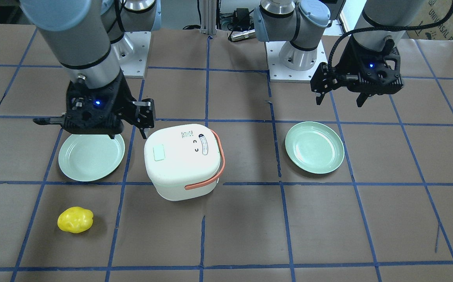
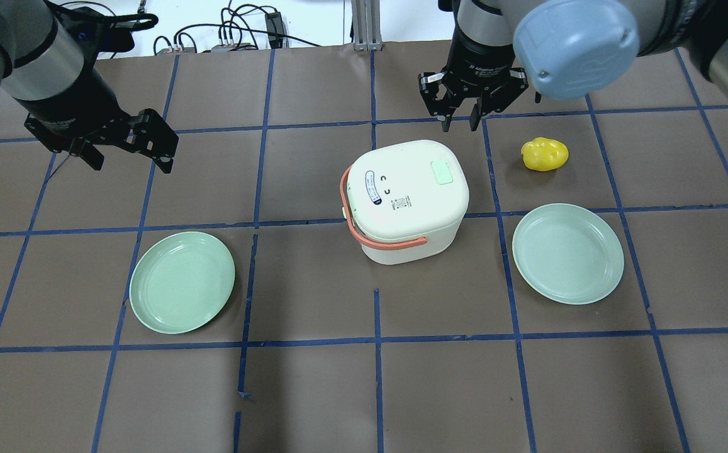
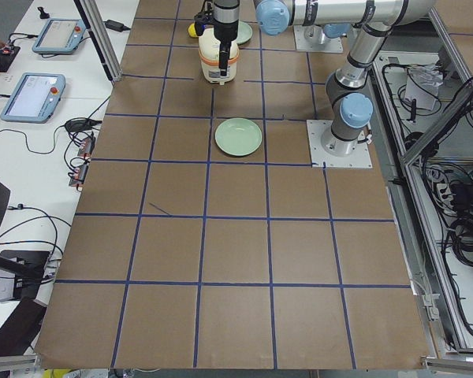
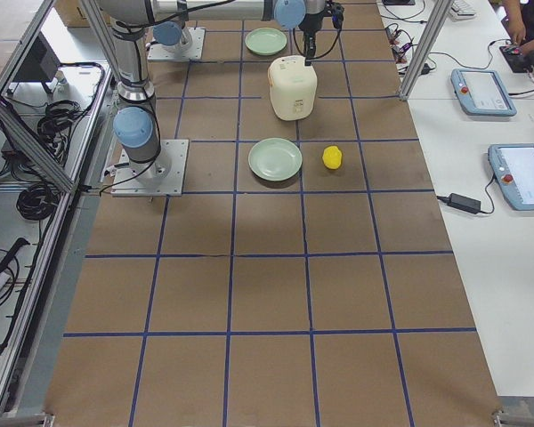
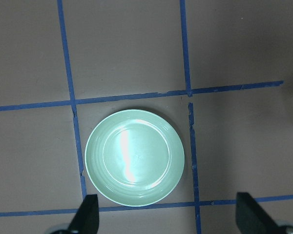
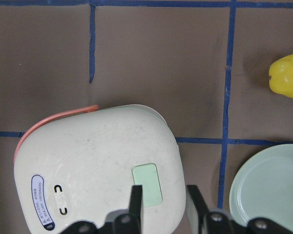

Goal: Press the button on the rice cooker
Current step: 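Move the right gripper over the rice cooker's green lid button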

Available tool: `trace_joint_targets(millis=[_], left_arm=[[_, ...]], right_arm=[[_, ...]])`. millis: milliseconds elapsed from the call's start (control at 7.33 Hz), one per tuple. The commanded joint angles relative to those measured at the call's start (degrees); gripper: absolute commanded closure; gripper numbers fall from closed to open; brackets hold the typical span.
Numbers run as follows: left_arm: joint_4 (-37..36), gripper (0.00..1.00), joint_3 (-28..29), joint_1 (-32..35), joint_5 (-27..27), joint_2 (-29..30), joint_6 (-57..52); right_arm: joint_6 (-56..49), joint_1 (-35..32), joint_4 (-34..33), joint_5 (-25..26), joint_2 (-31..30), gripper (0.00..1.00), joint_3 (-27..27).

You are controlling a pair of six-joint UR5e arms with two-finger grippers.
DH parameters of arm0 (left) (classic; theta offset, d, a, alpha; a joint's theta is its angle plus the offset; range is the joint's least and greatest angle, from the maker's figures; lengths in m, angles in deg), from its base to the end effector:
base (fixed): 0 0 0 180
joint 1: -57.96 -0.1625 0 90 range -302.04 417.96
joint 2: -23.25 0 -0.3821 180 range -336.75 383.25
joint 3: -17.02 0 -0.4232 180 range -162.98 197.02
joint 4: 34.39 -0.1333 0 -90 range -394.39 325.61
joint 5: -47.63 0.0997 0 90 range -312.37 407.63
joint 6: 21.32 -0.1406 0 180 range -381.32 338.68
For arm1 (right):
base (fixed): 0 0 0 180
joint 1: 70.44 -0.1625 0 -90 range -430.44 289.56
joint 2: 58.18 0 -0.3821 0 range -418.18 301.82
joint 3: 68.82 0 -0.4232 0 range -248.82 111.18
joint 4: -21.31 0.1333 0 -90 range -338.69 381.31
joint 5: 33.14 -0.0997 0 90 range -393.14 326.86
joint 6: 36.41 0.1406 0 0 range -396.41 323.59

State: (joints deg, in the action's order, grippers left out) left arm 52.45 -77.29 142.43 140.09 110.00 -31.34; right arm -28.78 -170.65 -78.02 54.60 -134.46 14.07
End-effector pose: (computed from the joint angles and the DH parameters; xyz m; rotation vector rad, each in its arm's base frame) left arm -0.0779 -0.5162 0.3994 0.1200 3.0914 -0.0472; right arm 0.2461 -0.5829 0.3494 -0.0711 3.0938 -0.0631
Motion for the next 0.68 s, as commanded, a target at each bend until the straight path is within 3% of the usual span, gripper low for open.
trace_joint_targets(millis=[0,545], left_arm=[[0.0,0.00,0.0,0.0,0.0,0.0,0.0],[0.0,0.00,0.0,0.0,0.0,0.0,0.0]], right_arm=[[-0.7,-0.4,-0.7,0.1,1.3,0.91,0.6],[-1.0,-0.3,-0.9,-0.2,2.3,0.91,3.5]])
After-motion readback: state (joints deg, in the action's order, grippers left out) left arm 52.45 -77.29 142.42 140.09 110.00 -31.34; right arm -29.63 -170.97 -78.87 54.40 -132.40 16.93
